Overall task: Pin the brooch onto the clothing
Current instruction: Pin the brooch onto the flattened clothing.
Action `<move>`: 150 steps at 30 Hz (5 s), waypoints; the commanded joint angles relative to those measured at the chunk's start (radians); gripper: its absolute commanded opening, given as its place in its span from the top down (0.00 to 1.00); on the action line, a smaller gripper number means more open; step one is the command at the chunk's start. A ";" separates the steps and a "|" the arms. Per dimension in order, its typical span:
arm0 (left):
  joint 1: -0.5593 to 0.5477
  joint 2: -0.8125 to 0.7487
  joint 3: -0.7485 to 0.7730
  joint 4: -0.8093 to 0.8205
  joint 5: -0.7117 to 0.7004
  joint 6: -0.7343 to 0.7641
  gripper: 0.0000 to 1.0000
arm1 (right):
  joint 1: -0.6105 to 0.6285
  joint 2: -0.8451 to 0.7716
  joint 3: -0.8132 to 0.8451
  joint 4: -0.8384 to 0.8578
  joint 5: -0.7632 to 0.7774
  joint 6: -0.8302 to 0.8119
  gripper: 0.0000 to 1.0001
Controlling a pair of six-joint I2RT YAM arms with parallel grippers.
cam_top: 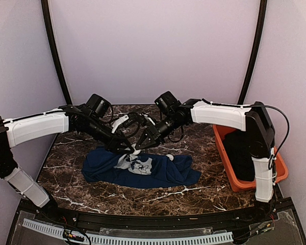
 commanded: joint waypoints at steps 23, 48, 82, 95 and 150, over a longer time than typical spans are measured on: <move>0.033 -0.075 -0.029 0.048 0.150 -0.012 0.59 | -0.024 -0.048 -0.033 0.067 -0.007 -0.018 1.00; 0.050 -0.076 -0.042 0.076 0.068 -0.022 0.56 | -0.004 -0.096 -0.024 0.016 -0.034 -0.122 1.00; 0.049 -0.073 -0.049 0.111 0.161 -0.040 0.57 | 0.014 -0.067 0.017 -0.032 -0.026 -0.160 1.00; 0.049 -0.058 -0.045 0.108 0.169 -0.042 0.57 | 0.016 -0.057 0.027 -0.038 -0.015 -0.152 1.00; 0.043 -0.057 -0.048 0.120 0.188 -0.052 0.67 | 0.007 -0.070 0.022 0.005 -0.068 -0.113 1.00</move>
